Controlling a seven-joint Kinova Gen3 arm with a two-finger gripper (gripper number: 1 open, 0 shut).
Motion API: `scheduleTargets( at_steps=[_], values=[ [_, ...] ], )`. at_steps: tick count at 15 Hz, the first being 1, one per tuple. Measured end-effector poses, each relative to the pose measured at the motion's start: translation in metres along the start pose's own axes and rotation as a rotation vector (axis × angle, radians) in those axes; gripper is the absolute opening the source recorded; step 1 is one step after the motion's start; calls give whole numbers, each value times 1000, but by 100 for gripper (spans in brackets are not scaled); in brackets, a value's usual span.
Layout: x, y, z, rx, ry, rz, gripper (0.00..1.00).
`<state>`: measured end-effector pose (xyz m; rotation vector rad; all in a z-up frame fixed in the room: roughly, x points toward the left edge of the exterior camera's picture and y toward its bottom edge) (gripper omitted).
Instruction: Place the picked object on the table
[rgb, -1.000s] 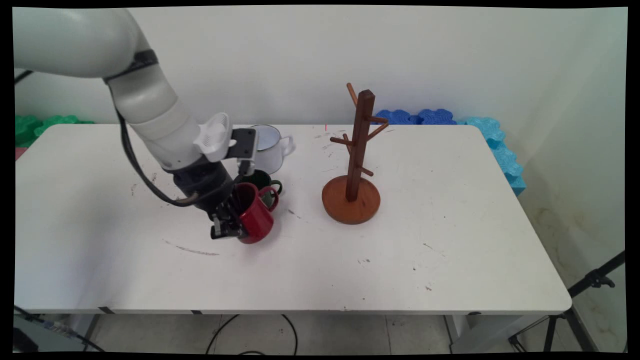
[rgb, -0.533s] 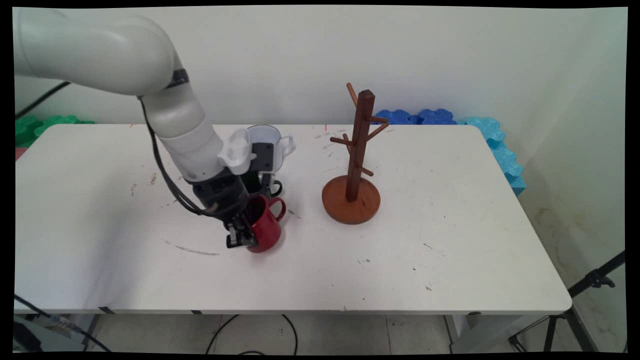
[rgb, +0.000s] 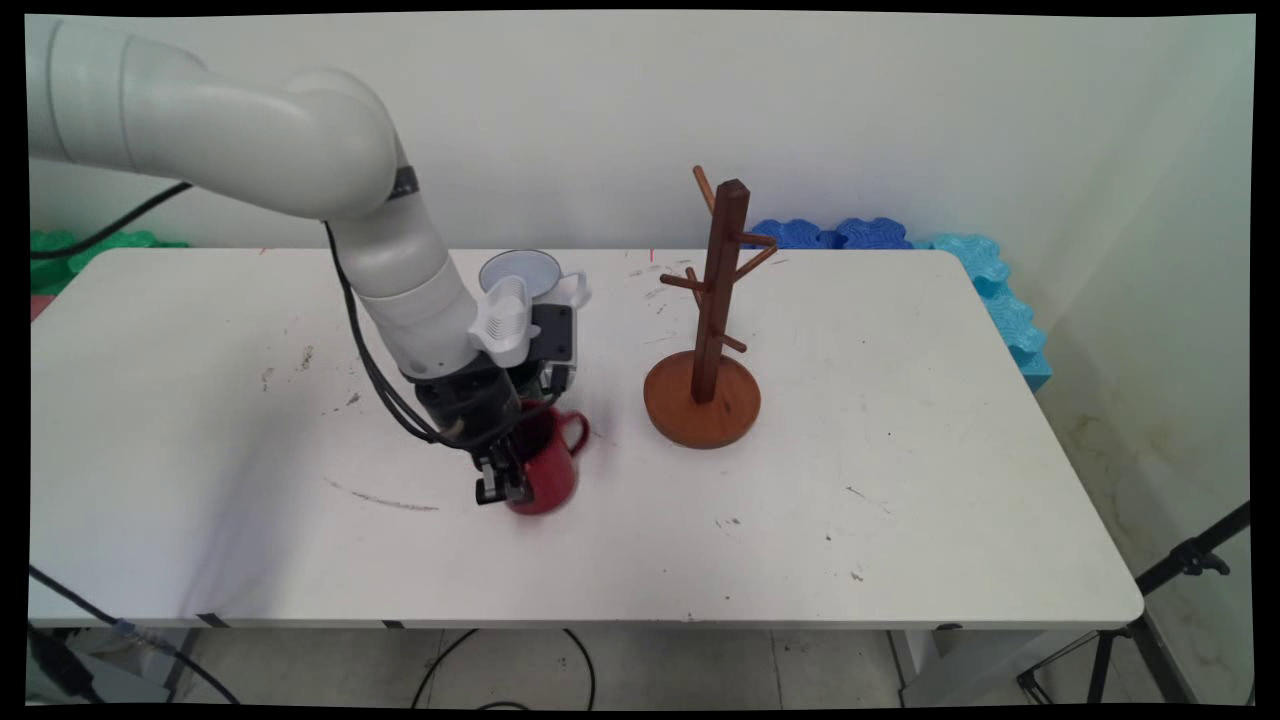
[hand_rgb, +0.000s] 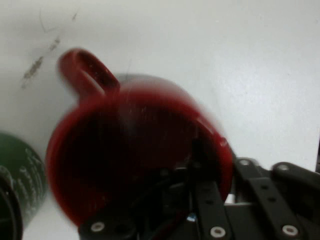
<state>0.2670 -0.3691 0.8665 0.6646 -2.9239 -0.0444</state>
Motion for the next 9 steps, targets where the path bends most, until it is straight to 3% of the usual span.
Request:
scheduleTargets(
  at_steps=[1,9],
  values=[
    [1,-1,2,2,0,1,100],
    [9,1,12,-11,33,2,100]
  ],
)
